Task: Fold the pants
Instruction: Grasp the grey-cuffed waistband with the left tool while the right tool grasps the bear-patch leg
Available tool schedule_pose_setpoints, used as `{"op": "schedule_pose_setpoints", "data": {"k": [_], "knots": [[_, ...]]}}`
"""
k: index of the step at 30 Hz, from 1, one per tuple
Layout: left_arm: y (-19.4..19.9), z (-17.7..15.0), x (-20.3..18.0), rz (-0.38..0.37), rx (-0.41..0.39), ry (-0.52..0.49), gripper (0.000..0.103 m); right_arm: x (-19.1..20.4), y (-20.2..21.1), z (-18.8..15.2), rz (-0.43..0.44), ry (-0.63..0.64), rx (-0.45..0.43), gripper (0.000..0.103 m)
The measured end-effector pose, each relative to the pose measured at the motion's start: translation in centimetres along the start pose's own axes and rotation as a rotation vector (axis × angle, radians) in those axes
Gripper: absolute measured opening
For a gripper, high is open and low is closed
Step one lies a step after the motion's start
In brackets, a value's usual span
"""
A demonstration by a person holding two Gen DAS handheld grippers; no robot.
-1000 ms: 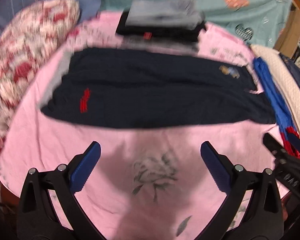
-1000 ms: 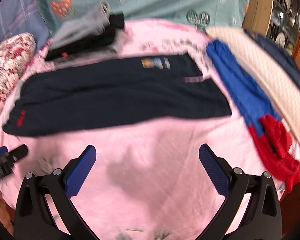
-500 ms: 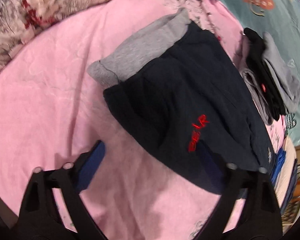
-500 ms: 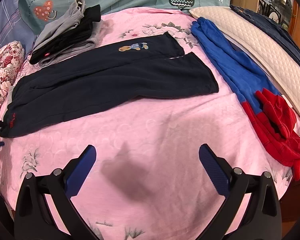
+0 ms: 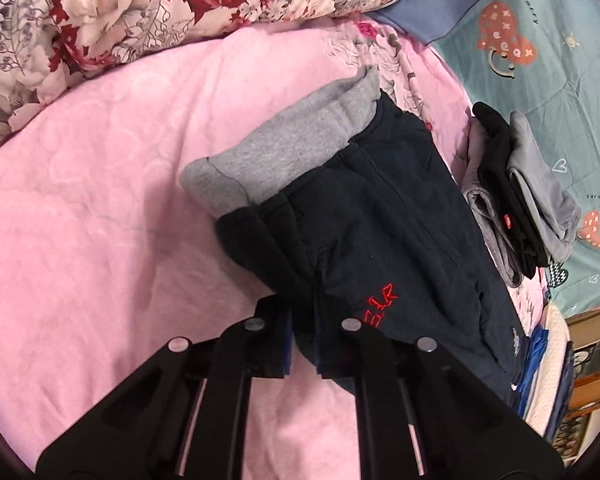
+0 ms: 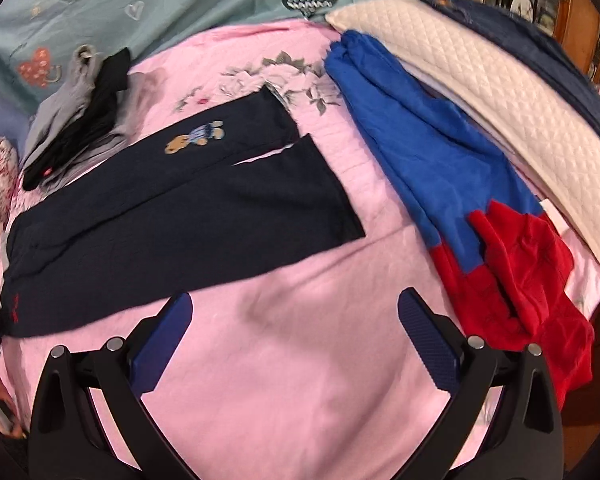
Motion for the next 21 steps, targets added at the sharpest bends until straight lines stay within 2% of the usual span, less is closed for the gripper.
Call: {"op": "schedule_pose_setpoints", "data": {"k": [2,6,9,11,12,13,14,15,16,18,21], "knots": [[-0.5,-0.5,-0.2,0.035,-0.013,-0.057,0.008,-1.0,-2.1,1.6,0.008,-0.017,0.053,0.102],[-0.3,-0.2,0.3,0.02,-0.011,-0.064,0.008,-2.9,-6.5,3.9,-0.05,-0.079,0.145,0.102],[-0.7,0.1,0.6,0.003,0.007,-0.053,0.008,-3.6,-8.8,4.3,-0.003,-0.116,0.195,0.102],[-0.9,0.3,0.6,0.001,0.012,-0.054,0.008,-3.7,-9.9,4.1,0.064,-0.156,0.206,0.102],[-0.9,0.2,0.6,0.005,0.014,-0.056,0.008,-3.6,-9.8,4.0,0.053,-0.16,0.174,0.093],[-1.0,0.3,0.6,0.009,0.016,-0.058,0.008,-3.4,-9.5,4.0,0.03,-0.147,0.136,0.079],[-1.1,0.3,0.5,0.011,0.018,-0.057,0.008,-3.1,-9.2,4.2,0.012,-0.126,0.114,0.031],[-1.1,0.3,0.6,0.01,0.018,-0.048,0.008,-3.3,-9.3,4.4,0.049,-0.139,0.122,0.014],[-1.1,0.3,0.7,0.006,0.017,-0.037,0.008,-3.6,-9.3,4.4,0.099,-0.172,0.131,0.014],[-0.9,0.3,0.8,0.001,0.008,-0.021,0.007,-4.2,-9.1,4.6,0.106,-0.195,0.12,0.013],[-0.3,0.0,0.7,0.027,-0.017,-0.031,0.006,-4.9,-7.2,4.2,0.164,-0.226,0.097,0.013]]}}
Point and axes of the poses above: each gripper's, at about its wrist camera, not at the fingertips, and y roughly against the way its jaws point, x to its left, z to its top, the point moved 1 cm from there along -y, roughly the way its jaws point
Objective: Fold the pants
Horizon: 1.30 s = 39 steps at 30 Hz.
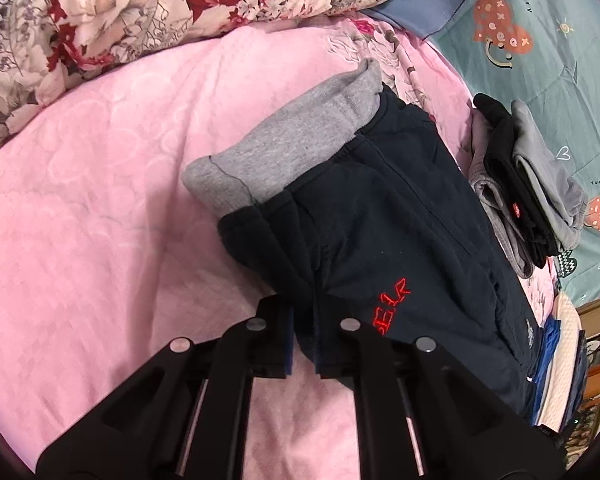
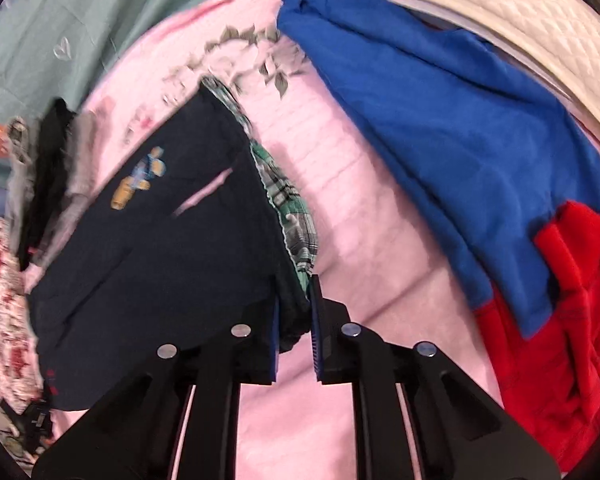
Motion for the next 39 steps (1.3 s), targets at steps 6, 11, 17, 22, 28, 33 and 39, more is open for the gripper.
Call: {"op": "schedule_pose_setpoints", "data": {"k": [6,11,17,22,28,33,39], "knots": [[2.9,-0.6,0.9,0.008,-0.05,0.001,0.005,0.0,5.6,-2.1,0.031,0.041,-0.057,0.013],[5.1,-1.4,2.4,0.011,-0.06,-0.009,0.005,-1.0,5.2,-4.7,-0.084,0.097,-0.035,0.013],[4.9,-2.0,3.4,0.066,0.01,-0.051,0.022,-0.6,4.0,-4.6,-0.329,0.183,-0.018,0.048],[10.4,0.1,1.0,0.108,-0.169,-0.151,0.055,3.5,6.5,0.5,-0.239,0.256,-0.14,0.056],[6.4,4.1,-6.4,0.077,-0.125,-0.291,0.064,7.5,-2.4,9.5,-0.128,0.275,-0.029,0.056],[-2.4,4.7,-10.0,0.132,0.02,-0.37,0.061,6.8,-8.0,11.0,-0.134,0.239,0.081,0.057],[-6.0,3.4,-10.0,0.187,0.054,-0.441,0.059,5.1,-7.1,10.6,-0.108,0.176,0.043,0.01]]}}
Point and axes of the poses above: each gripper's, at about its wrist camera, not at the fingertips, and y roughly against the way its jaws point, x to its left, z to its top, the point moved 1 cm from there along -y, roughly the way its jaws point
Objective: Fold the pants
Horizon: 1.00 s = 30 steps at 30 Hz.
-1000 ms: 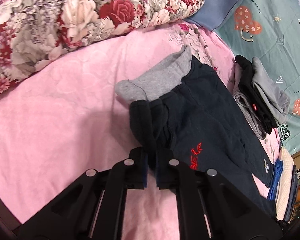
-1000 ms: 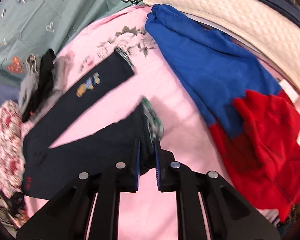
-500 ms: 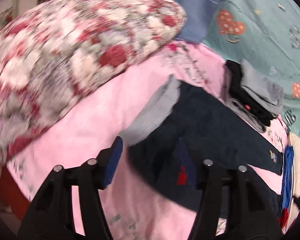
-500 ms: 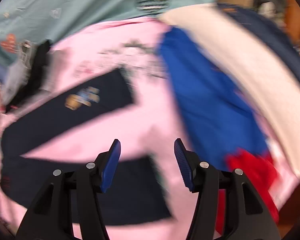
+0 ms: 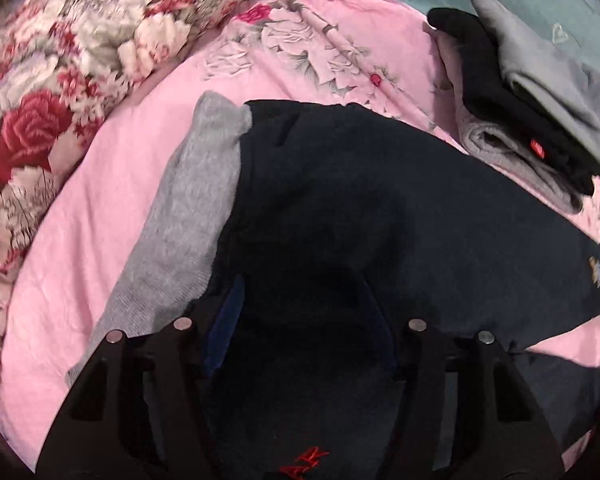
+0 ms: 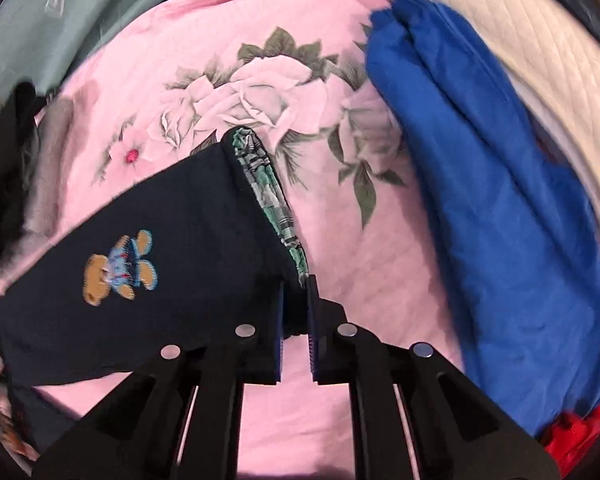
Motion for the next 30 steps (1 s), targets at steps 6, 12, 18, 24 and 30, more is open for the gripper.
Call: {"op": "schedule_pose_setpoints", "data": {"k": [6,12,18,24,30], "knots": [[0.5,-0.6,0.3,-0.019,0.001,0.008,0.043,-1.4,1.5,-1.7,-0.011,-0.026,0.006,0.01],[-0.1,-0.5,0.6,-0.02,0.012,0.007,0.04,2.2,0.7,-2.1,-0.298,0.14,-0.038,0.059],[1.6,-0.5,2.4,-0.082,0.046,0.043,0.041,4.2,9.3,-5.6,-0.148,0.171,-0.197,0.069],[6.5,0.2,6.4,-0.04,-0.051,0.056,0.073,5.1,15.9,-14.2,0.063,0.231,-0.291,0.091],[5.0,5.7,5.7,0.022,-0.043,-0.142,0.077,3.5,16.9,-20.3,0.085,0.16,-0.27,0.091]]}}
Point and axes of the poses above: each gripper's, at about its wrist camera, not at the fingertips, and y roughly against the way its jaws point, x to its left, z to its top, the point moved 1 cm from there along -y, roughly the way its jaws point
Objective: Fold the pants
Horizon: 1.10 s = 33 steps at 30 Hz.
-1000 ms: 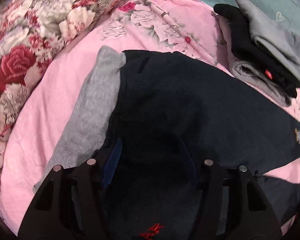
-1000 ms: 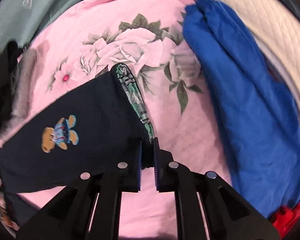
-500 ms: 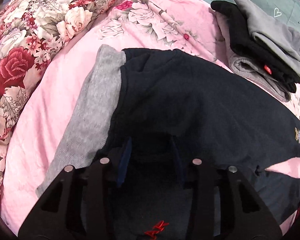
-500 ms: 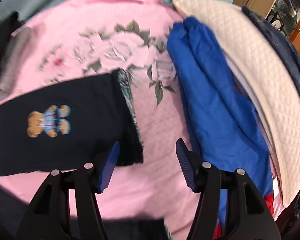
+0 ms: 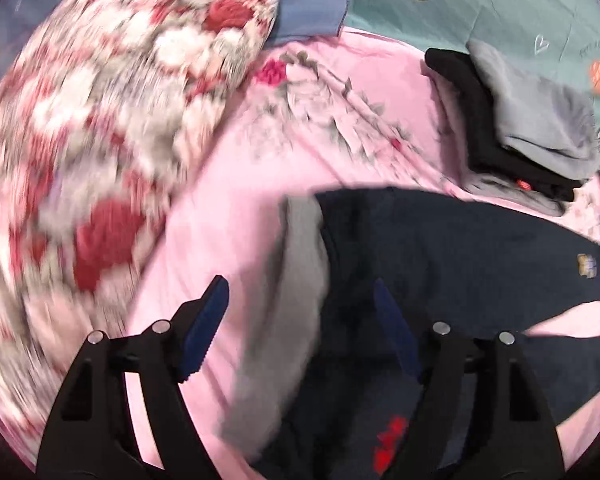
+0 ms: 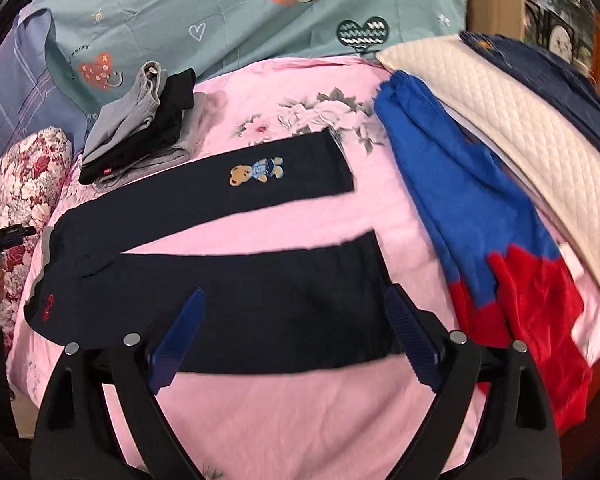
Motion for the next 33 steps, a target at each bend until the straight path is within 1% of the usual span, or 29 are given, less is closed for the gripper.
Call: {"op": "schedule_pose_setpoints", "data": {"k": [2,5,7,8,9,10,11,12,13,14,15,16,17,20,21,22,23,24,25,26,27,28,30,31,32,33], "knots": [[-2.0,2.4,0.0,0.011,0.003,-0.03,0.077,-0.2,-0.2,-1.1,0.016,-0.03,0.012,0.091],[-4.8,4.4,-0.1,-0.06,0.046,-0.027,0.077,0.7,-0.9,-2.8,-0.003,-0.041,0.071,0.091],[-6.8,5.6,-0.9,-0.115,0.053,-0.039,0.077,1.0,-1.3,-3.6,-0.007,-0.048,0.099,0.091],[-7.5,5.8,-1.3,-0.151,0.067,-0.054,0.077,1.2,-1.5,-3.8,-0.008,-0.052,0.109,0.091],[-8.8,5.9,-1.8,-0.199,0.1,-0.084,0.079,1.6,-1.8,-3.9,-0.016,-0.051,0.12,0.091],[-9.2,5.7,-2.1,-0.195,0.105,-0.101,0.081,1.9,-2.0,-3.9,-0.025,-0.047,0.128,0.091],[-10.2,5.6,-2.5,-0.181,0.117,-0.143,0.082,2.1,-2.2,-3.8,-0.031,-0.043,0.133,0.091],[-10.8,5.5,-2.7,-0.184,0.13,-0.159,0.082,2.5,-2.5,-3.7,-0.035,-0.036,0.141,0.091],[-11.3,5.2,-2.6,-0.203,0.141,-0.16,0.08,3.2,-2.9,-3.4,-0.038,-0.021,0.151,0.091],[-11.2,5.0,-2.4,-0.224,0.122,-0.157,0.073,3.9,-3.3,-3.2,-0.039,-0.002,0.159,0.091],[-10.8,4.7,-2.4,-0.247,0.096,-0.171,0.063,4.8,-3.7,-2.9,-0.037,0.021,0.167,0.091],[-10.2,4.3,-2.4,-0.283,0.068,-0.2,0.046,6.1,-4.4,-2.6,-0.031,0.057,0.18,0.091],[-9.9,3.9,-2.4,-0.297,0.053,-0.21,0.04,7.5,-5.0,-2.2,-0.019,0.09,0.192,0.091],[-9.4,3.2,-1.6,-0.311,-0.006,-0.212,0.03,12.2,-7.0,-0.6,0.035,0.202,0.214,0.091],[-9.2,3.2,-1.1,-0.314,-0.026,-0.191,0.028,13.9,-7.6,0.0,0.057,0.245,0.212,0.091],[-9.2,3.4,-0.4,-0.319,-0.041,-0.162,0.023,16.4,-8.4,0.9,0.086,0.309,0.203,0.091],[-9.3,3.7,0.6,-0.339,-0.058,-0.108,0.019,18.4,-9.1,1.5,0.112,0.363,0.195,0.091],[-9.3,3.8,1.0,-0.352,-0.063,-0.075,0.016,20.5,-9.8,2.1,0.145,0.423,0.19,0.091],[-9.5,4.1,1.4,-0.336,-0.064,-0.047,0.001,23.3,-10.9,2.9,0.188,0.508,0.188,0.091],[-10.1,4.3,1.9,-0.202,-0.07,-0.039,0.0,25.3,-11.9,3.6,0.209,0.569,0.186,0.091],[-10.6,4.4,2.6,-0.176,-0.059,-0.029,0.0,27.1,-13.0,4.3,0.213,0.625,0.18,0.091],[-10.8,4.4,3.2,-0.203,-0.051,-0.009,0.0,29.4,-14.4,5.2,0.208,0.684,0.166,0.091],[-10.6,4.5,4.1,-0.258,-0.035,0.014,0.0,33.1,-16.6,6.7,0.244,0.763,0.173,0.091],[-10.3,4.7,4.6,-0.271,-0.041,0.029,0.0,35.2,-17.8,7.5,0.29,0.797,0.186,0.091],[-10.0,4.9,5.0,-0.284,-0.052,0.044,0.0,36.9,-18.6,8.2,0.328,0.831,0.183,0.091],[-9.5,5.2,5.6,-0.316,-0.056,0.066,0.0,38.5,-19.2,8.7,0.351,0.868,0.167,0.091]]}}
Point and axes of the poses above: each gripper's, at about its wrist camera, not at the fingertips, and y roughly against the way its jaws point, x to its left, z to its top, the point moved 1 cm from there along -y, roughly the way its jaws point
